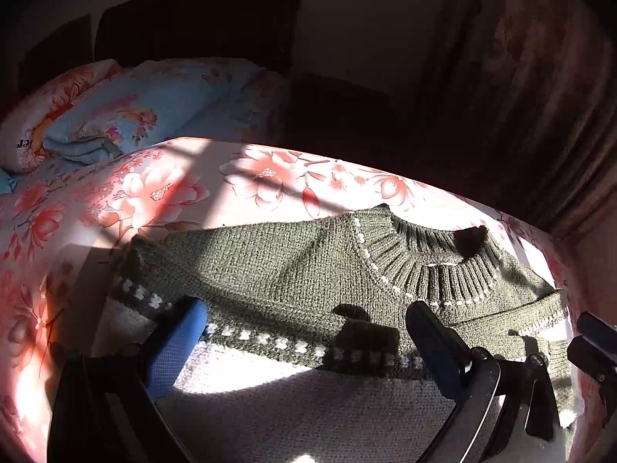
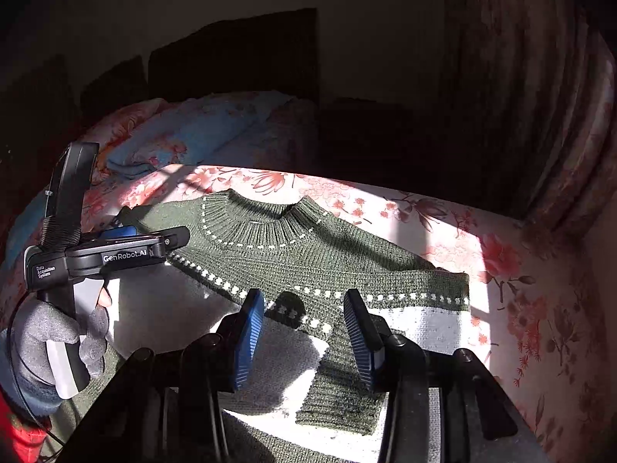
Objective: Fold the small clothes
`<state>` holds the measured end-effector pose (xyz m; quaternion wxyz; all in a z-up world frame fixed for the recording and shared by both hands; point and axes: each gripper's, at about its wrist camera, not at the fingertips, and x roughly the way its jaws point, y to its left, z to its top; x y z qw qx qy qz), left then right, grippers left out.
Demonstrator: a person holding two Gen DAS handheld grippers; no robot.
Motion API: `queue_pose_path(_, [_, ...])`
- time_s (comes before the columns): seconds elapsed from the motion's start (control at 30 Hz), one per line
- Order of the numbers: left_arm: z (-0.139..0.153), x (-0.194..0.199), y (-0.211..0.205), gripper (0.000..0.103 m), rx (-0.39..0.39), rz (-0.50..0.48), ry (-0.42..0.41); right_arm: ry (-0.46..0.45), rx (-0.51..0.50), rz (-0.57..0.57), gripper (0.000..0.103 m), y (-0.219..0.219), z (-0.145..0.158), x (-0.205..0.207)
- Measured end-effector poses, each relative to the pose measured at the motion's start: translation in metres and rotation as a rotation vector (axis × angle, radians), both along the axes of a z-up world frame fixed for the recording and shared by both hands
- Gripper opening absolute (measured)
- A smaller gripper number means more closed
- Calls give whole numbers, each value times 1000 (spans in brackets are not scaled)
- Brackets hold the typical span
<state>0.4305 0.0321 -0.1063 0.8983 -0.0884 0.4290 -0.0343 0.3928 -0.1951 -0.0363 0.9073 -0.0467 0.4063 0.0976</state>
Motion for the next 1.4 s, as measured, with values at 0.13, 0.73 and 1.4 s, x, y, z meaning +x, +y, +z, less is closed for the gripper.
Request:
queue_pose_path(0.13, [2,-3,0,103,0,-1,-1,210,49,73,44,-4,-33,63])
queue_pose_path(0.73, [2,-1,0,103,11,-4,14,122,57,-136,41,-46,-19,61])
queue_pose_path(1.4, [31,-39,20,103,-171,-131,43,-26,133,-111,43,-29,-14,-33])
